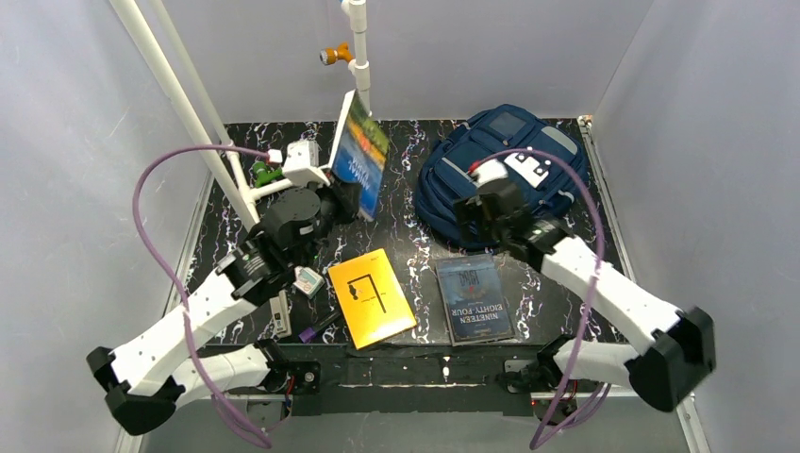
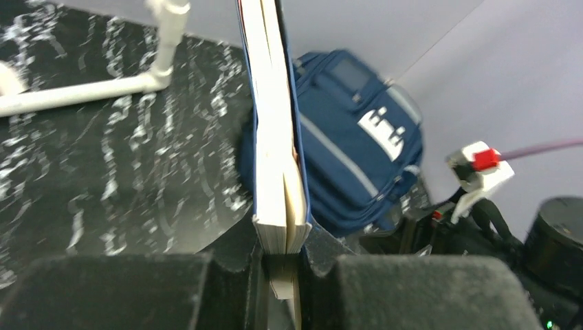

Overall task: Pack the student bag
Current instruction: Place the book in the student bag.

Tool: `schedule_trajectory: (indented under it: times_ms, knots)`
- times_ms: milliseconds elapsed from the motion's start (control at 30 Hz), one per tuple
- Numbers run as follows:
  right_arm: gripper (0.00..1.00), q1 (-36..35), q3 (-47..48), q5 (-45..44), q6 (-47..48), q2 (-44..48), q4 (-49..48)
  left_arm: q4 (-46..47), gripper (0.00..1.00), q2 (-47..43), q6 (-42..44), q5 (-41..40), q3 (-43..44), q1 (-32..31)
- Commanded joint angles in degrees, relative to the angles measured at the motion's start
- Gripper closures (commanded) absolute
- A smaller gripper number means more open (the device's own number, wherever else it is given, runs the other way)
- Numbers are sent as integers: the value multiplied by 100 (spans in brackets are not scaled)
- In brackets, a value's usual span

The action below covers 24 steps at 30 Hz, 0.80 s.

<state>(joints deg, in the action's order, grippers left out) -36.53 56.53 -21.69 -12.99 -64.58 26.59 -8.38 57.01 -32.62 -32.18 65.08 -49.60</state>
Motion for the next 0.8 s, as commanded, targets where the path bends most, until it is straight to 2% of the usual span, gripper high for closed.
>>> schedule_trajectory:
  times_ms: [0,133,300,400,533,700,767]
  knots:
    - [2,-697,36,-645,2752,-413,296,-1379,100,-563,304,-312,-266,-8]
    - [2,-1091,-203,-1210,4192,-985,-224,-1568,100,-757,186,-277,-409,-5]
    - [2,-1146,-178,-2570,4932,-1876,-767,-1675,100,-643,2,-144,-400,-10]
    - [4,-1126,-241,-2485,5177,-2170,-1240,-1671,100,-584,-37,-94,-392,-10]
    - [23,-1102,-270,-2767,5262,-2592,-1894,-1683,100,-577,-98,-54,-396,-5]
    - [25,-1014,-442,-3169,5452,-3032,-2594,-1727,100,-645,-139,-20,-383,-5]
    - [24,-989,-460,-2991,5439,-3125,-2588,-1758,100,-661,-130,-6,-355,-5]
